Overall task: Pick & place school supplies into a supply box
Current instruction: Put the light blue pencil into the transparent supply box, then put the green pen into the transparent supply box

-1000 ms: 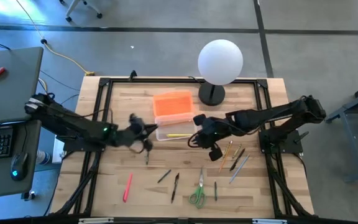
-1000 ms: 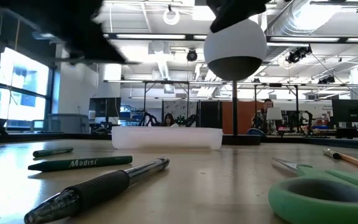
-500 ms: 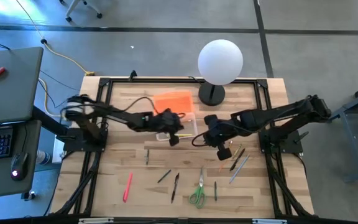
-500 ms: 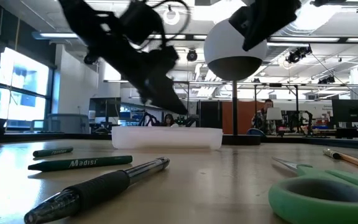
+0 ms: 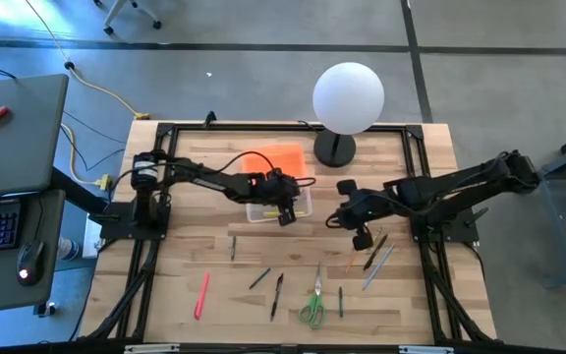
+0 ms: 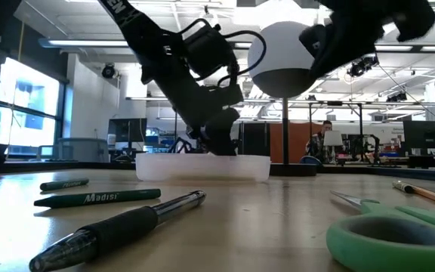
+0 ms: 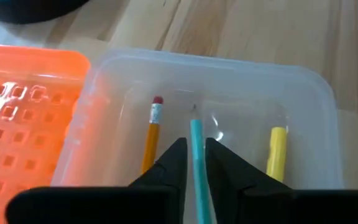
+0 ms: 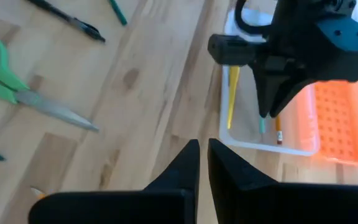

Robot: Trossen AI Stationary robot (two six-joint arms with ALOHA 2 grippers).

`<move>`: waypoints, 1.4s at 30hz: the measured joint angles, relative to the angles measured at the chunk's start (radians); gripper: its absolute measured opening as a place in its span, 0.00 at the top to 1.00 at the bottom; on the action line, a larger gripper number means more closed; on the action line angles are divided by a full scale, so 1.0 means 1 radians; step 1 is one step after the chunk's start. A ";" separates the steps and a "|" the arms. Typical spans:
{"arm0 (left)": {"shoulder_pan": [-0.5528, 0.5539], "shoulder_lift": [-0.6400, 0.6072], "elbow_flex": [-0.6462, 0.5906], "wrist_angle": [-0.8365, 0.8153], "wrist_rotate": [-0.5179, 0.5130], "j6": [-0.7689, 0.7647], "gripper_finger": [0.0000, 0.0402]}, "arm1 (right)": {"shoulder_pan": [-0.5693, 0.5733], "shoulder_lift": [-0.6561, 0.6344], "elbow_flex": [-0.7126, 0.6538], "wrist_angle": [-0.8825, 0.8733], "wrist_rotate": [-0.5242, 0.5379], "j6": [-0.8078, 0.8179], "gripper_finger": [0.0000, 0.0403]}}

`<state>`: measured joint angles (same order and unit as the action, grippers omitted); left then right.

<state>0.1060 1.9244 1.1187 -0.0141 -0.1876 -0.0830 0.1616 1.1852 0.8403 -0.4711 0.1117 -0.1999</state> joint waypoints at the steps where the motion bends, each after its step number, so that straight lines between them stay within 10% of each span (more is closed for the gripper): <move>1: 0.001 0.000 0.000 -0.001 0.004 0.000 0.76 | 0.000 -0.009 -0.028 0.024 0.007 -0.003 0.97; 10: -0.001 -0.021 0.044 -0.019 -0.027 0.050 0.71 | 0.021 -0.042 -0.229 0.122 -0.067 0.044 0.97; 26: -0.001 -0.065 0.471 -0.408 -0.096 0.079 0.71 | 0.132 -0.041 -0.216 0.139 -0.293 -0.037 0.97; 42: -0.001 -0.065 0.502 -0.518 -0.146 0.000 0.71 | 0.149 -0.041 -0.215 0.308 -0.129 -0.220 0.91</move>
<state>0.1047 1.8595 1.6211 -0.5320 -0.3336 -0.0828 0.3103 1.1446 0.6250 -0.1635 -0.0173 -0.4202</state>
